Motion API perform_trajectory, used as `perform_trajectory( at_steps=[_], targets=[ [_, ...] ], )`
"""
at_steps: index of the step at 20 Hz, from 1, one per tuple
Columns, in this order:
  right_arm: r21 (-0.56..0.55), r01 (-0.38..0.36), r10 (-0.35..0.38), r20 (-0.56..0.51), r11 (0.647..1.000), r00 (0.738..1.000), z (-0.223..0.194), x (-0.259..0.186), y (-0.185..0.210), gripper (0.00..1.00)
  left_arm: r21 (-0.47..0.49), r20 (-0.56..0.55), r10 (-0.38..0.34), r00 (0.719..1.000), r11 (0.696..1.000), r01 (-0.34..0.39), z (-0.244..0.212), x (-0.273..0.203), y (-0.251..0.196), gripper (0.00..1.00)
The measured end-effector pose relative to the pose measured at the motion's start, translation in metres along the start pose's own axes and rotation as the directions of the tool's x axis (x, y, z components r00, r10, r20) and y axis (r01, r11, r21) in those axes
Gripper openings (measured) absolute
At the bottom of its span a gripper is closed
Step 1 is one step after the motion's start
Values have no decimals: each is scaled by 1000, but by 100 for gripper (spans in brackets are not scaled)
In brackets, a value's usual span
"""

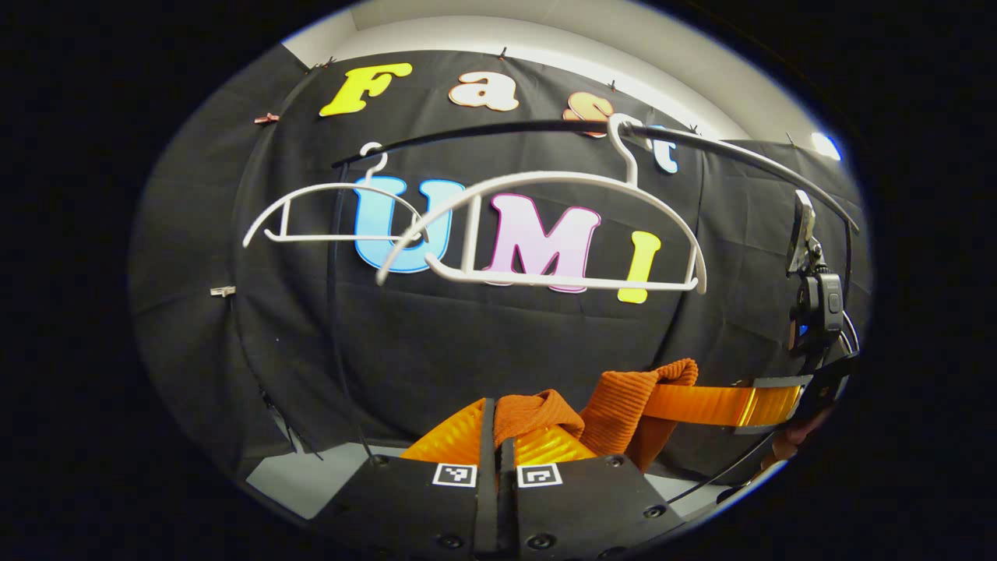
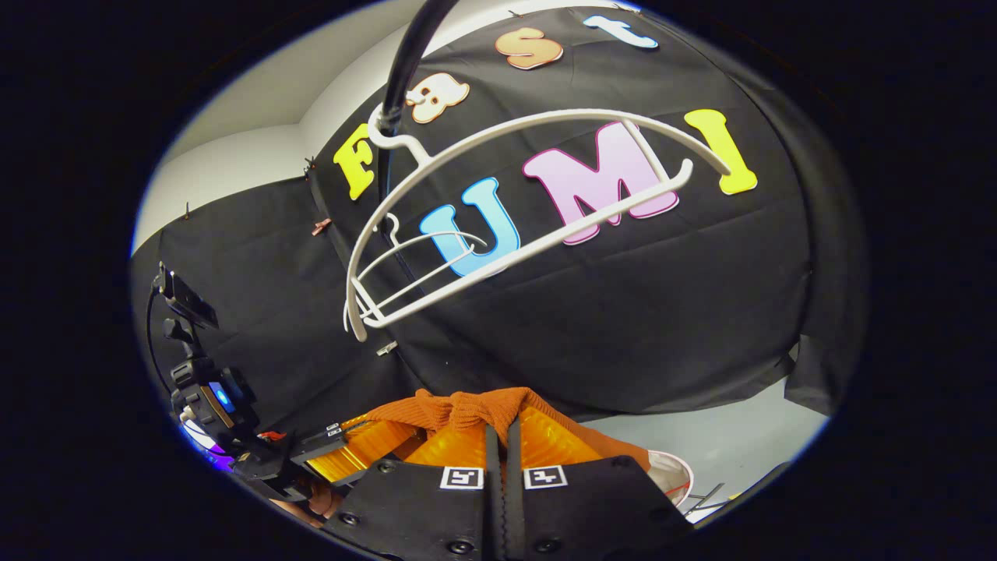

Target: Grasp the clothes on the hanger with both hands and then place them into the laundry hamper below.

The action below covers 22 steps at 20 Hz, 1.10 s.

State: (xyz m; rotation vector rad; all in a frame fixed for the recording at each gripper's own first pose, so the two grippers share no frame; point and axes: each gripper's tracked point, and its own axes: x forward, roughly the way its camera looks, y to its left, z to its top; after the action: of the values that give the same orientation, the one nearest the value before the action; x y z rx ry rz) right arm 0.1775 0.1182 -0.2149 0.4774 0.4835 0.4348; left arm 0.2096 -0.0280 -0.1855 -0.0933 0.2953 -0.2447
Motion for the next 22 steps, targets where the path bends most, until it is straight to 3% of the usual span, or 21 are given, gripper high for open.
perform_trajectory(
  at_steps=[6,11,14,17,20,22],
  targets=[
    [-47,84,-88,-86,995,992,-63,25,-60,5,71,-107,-39,993,996,46,-77,41,-14,5],
    [-105,234,-251,-202,967,947,-124,47,-144,5,72,-276,14,961,997,6,-163,71,0,5],
    [-144,282,-313,-283,949,907,-159,52,-174,5,48,-377,40,925,999,-23,-197,83,-1,5],
    [-202,324,-378,-365,924,851,-199,49,-203,5,54,-472,87,877,996,-70,-234,89,8,5],
    [-238,352,-423,-431,905,797,-229,44,-219,5,124,-567,162,808,986,-111,-255,82,12,5],
    [-253,359,-439,-464,898,770,-245,40,-224,7,136,-628,173,759,984,-113,-266,74,8,5]
  ],
)
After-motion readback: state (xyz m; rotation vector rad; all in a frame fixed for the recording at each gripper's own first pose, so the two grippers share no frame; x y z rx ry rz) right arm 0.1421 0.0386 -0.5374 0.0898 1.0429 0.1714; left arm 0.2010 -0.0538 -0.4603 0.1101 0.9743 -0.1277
